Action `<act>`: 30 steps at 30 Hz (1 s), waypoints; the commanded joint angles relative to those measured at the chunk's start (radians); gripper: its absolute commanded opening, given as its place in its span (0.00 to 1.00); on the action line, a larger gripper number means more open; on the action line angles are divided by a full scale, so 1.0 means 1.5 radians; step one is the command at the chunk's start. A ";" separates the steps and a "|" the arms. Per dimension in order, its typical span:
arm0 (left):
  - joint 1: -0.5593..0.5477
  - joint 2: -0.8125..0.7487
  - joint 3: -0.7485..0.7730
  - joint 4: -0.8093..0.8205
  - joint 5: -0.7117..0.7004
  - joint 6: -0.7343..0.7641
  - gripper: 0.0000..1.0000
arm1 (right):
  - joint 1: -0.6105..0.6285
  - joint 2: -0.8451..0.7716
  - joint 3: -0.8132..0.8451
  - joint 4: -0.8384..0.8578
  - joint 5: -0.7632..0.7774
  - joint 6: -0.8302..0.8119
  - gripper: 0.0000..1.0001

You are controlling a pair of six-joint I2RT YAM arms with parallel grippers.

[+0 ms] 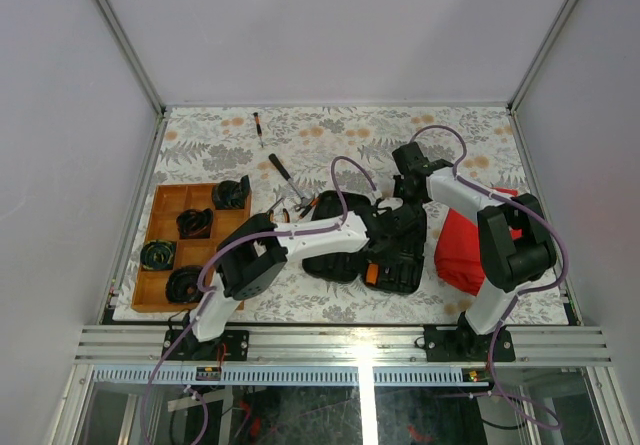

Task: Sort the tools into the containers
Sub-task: Adjust the screwdriver in the storage box.

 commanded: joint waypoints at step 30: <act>0.043 0.169 0.009 -0.054 0.161 0.107 0.00 | 0.061 0.009 -0.082 -0.045 0.067 -0.044 0.00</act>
